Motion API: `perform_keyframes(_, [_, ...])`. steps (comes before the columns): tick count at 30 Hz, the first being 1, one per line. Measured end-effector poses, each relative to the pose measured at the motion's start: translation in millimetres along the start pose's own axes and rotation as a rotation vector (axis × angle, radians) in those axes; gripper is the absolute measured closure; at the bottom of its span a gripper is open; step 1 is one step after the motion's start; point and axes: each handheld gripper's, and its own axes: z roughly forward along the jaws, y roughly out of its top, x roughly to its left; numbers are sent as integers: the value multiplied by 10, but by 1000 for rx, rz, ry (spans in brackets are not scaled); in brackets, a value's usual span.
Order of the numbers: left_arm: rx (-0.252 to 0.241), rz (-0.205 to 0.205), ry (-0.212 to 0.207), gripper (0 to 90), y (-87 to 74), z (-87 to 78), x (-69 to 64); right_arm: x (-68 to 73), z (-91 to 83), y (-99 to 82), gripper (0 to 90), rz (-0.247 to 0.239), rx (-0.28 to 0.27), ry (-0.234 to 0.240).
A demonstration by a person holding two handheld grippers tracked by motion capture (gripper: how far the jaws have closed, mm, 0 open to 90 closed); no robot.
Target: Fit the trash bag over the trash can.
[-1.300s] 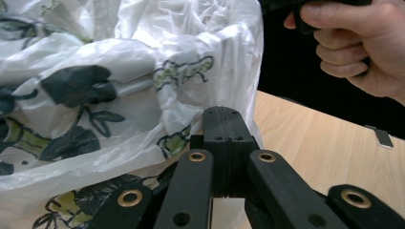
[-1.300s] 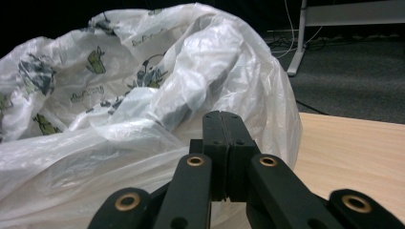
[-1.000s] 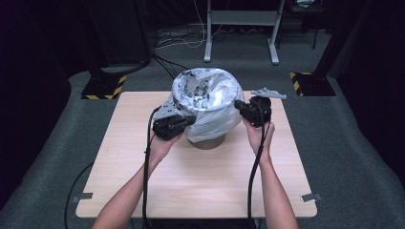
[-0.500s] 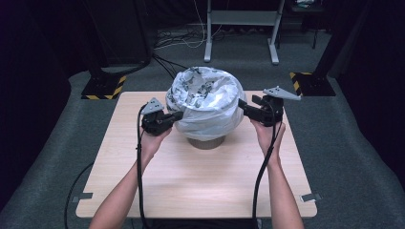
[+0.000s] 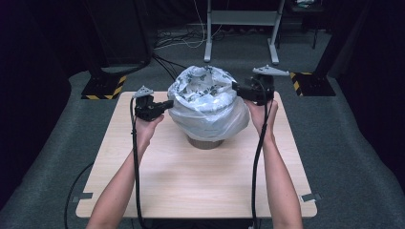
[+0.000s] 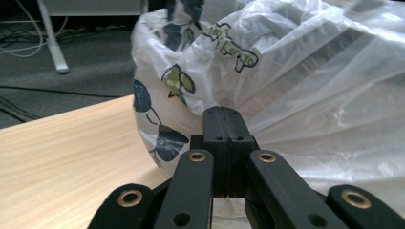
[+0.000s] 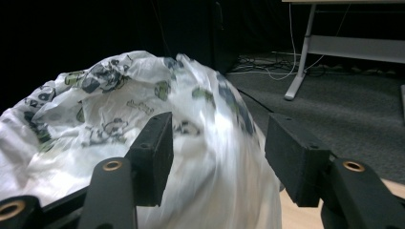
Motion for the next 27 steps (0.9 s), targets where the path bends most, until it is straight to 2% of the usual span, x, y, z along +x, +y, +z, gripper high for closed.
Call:
perform_keyframes(2, [0, -9, -5, 900, 2, 12, 12, 10, 47, 34, 451, -13, 7, 8])
perform_keyframes(3, [0, -11, -6, 900, 4, 21, 17, 35, 148, 85, 510, -34, 33, 5])
perform_keyframes(4, [3, -9, -6, 900, 6, 33, 11, 47, 199, 102, 514, -50, 55, 2])
perform_keyframes(5, [3, -9, -6, 900, 6, 33, 11, 47, 199, 102, 514, -50, 55, 2])
perform_keyframes(6, [6, -5, -5, 900, 8, 35, 3, 66, 283, 115, 615, -70, 89, -7])
perform_keyframes(7, [6, -2, -6, 900, 9, 38, -1, 73, 318, 115, 667, -79, 106, -18])
perform_keyframes(8, [6, -2, -6, 900, 9, 38, -1, 75, 337, 110, 753, -82, 102, -37])
perform_keyframes(11, [5, -3, -9, 900, 6, 40, 3, 50, 361, 115, 896, -64, 84, -56])
perform_keyframes(14, [6, 1, -6, 900, 9, 38, 4, 19, 381, 129, 900, -46, 81, -73])
perform_keyframes(16, [7, 1, -4, 900, 6, 41, 13, -44, 415, 132, 900, -6, 83, -101])
perform_keyframes(17, [7, 1, -4, 900, 6, 41, 13, -44, 415, 132, 900, -6, 83, -101])
perform_keyframes(18, [7, 1, -2, 900, 5, 44, 16, -102, 445, 108, 900, 32, 93, -102])
perform_keyframes(19, [7, -1, -2, 900, 3, 46, 21, -123, 457, 91, 900, 47, 102, -99])
perform_keyframes(21, [7, -1, -2, 900, -4, 47, 34, -149, 481, 47, 900, 55, 126, -96])
perform_keyframes(22, [8, 0, -2, 900, -5, 45, 35, -158, 476, 26, 888, 57, 118, -91])
perform_keyframes(23, [6, -1, 2, 900, -4, 40, 31, -166, 460, 9, 834, 57, 108, -94])
perform_keyframes(24, [6, -1, 2, 897, -4, 40, 31, -166, 460, 9, 834, 57, 108, -94])
perform_keyframes(25, [6, 4, 7, 879, -2, 33, 21, -195, 396, -14, 689, 67, 81, -97])
perform_keyframes(27, [5, 5, 21, 727, 7, 10, -1, -218, 312, -34, 589, 73, 58, -94])
